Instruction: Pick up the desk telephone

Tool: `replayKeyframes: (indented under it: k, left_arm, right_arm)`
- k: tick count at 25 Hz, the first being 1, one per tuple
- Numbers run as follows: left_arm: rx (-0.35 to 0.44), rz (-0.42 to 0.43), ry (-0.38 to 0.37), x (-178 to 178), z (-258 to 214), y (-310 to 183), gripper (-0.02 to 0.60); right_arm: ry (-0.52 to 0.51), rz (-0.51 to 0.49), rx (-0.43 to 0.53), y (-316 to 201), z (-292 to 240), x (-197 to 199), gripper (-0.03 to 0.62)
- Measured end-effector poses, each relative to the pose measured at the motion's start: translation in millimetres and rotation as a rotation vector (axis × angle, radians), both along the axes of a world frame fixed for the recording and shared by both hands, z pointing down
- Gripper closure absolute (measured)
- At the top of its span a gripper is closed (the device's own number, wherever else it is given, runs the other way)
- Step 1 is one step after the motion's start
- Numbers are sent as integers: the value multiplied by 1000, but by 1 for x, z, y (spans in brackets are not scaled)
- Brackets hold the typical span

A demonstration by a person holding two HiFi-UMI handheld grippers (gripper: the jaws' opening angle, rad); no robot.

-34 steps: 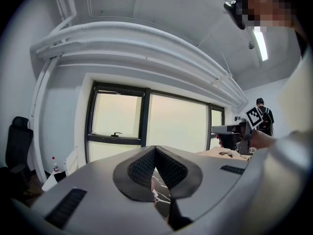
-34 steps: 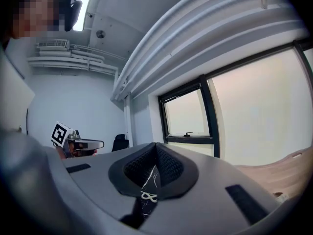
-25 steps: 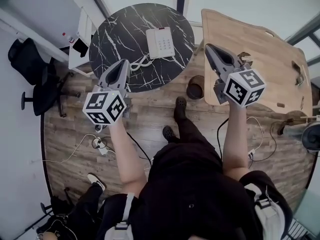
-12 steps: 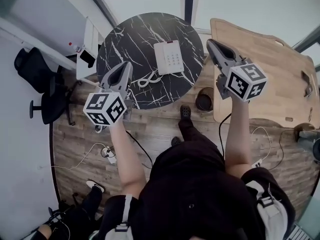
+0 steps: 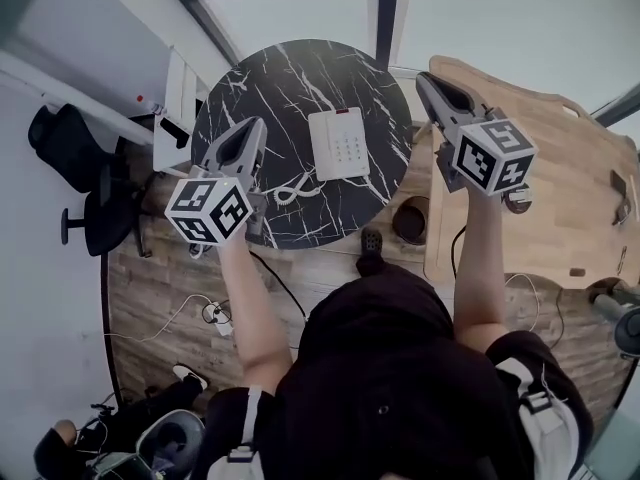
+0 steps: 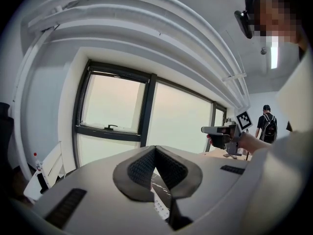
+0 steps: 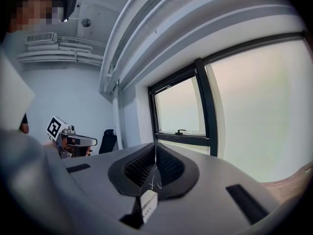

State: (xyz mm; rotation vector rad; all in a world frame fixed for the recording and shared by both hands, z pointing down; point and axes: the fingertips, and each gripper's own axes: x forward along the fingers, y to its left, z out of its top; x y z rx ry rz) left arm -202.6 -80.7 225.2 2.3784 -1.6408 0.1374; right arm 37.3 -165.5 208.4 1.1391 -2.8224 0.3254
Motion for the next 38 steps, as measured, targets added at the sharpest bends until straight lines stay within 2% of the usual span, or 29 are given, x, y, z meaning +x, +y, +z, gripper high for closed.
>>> replayKeyframes:
  k: [4,10,19,24,30,38]
  left_arm:
    - [8,-27,-9,-1,5,-24,568]
    - [-16,-74,31,-6,28,-40,568]
    - [-118,-106,80,-13,87,-46,566]
    - [-187,-82,123,-20,119,-60,565]
    - [-258,-19,131,-5,157,-74,565]
    - [-368,-7,185,0,219,-80,561]
  right_arm:
    - [-8,-15,-7,-29,11,-3,562]
    - [-4,-42,-54,-51,35,-10,562]
    - [19,-64,-159,-62,88,-27,562]
    - [47,-55,-224,-65,113,-39,562]
    - [80,-76,-272,-69,149,-46,560]
    - [98,-90,-402,-62,216,-55,560]
